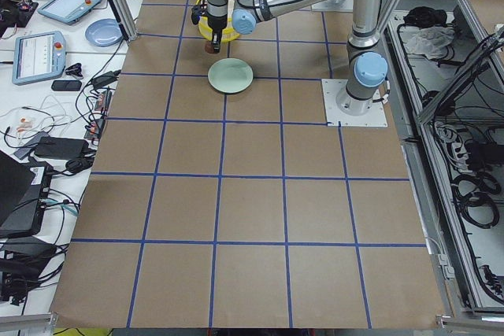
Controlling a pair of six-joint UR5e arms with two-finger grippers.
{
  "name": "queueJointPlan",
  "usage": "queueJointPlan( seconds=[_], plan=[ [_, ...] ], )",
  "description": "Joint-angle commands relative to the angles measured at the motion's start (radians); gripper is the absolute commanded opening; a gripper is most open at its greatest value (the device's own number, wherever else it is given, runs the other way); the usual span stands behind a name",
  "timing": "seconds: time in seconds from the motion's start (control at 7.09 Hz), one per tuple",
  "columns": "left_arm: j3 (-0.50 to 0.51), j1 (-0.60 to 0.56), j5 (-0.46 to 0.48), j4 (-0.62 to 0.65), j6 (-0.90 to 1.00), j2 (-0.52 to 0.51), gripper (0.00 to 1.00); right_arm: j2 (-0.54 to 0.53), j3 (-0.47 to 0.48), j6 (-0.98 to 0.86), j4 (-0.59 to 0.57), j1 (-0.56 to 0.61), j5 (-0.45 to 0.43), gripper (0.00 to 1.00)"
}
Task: Place buns in different layers of steamer
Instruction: 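Open the right gripper and raise it off the steamer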
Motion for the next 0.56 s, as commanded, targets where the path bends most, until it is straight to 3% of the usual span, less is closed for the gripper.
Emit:
queueJointPlan(
  seconds=[0.0,0.28,0.42],
  plan=[
    [0.002,-0.003,0.000,0.001,0.000,0.001,0.09,-0.189,-0.015,-0.033,0.118,-0.014,0.012,1.00],
    [0.002,-0.010,-0.027,0.001,-0.018,0.009,0.09,-0.365,-0.016,-0.080,0.166,-0.017,0.017,1.00],
    [0.003,-0.010,-0.056,0.001,-0.023,0.012,0.10,-0.387,-0.022,-0.099,0.166,-0.017,0.039,1.00]
  ],
)
